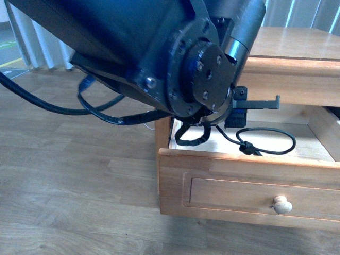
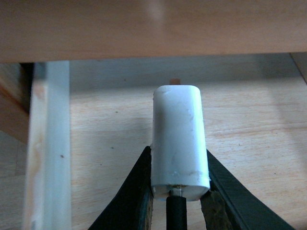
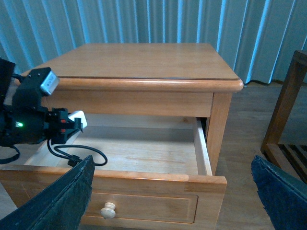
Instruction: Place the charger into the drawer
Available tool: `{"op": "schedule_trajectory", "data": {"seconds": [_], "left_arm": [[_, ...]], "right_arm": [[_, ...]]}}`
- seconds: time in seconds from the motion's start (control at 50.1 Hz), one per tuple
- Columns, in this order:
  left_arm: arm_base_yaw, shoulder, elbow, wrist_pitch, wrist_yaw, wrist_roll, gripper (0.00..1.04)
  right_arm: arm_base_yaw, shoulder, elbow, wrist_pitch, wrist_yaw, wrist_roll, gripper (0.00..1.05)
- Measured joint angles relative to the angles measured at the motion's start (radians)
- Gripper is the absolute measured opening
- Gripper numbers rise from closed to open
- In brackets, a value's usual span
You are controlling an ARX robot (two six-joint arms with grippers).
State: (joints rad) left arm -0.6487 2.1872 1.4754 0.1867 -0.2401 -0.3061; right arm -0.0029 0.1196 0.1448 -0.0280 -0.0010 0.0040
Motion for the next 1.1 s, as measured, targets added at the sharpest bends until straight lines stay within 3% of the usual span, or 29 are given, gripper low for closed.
{"op": "schedule_trajectory", "data": {"seconds": [0.18, 0.459, 0.698, 1.097], "left_arm": [[-0.014, 0.099, 0.104, -0.032, -0.001, -0.024, 0.25], [-0.015, 0.122, 0.148, -0.025, -0.045, -0.024, 0.65], [0.007, 0.001, 0.018, 0.047, -0.06, 0.001, 0.99], [0.156, -0.477, -0.356, 0.143, -0.07, 0.087, 0.99]], "right_arm": [[0.0, 0.0, 0.0, 0.0, 0.0, 0.0, 0.97], [0.0, 0.0, 0.0, 0.0, 0.0, 0.0, 0.97], [0.0, 0.0, 0.0, 0.0, 0.0, 0.0, 0.97], [0.0, 0.0, 0.0, 0.0, 0.0, 0.0, 0.97]]}}
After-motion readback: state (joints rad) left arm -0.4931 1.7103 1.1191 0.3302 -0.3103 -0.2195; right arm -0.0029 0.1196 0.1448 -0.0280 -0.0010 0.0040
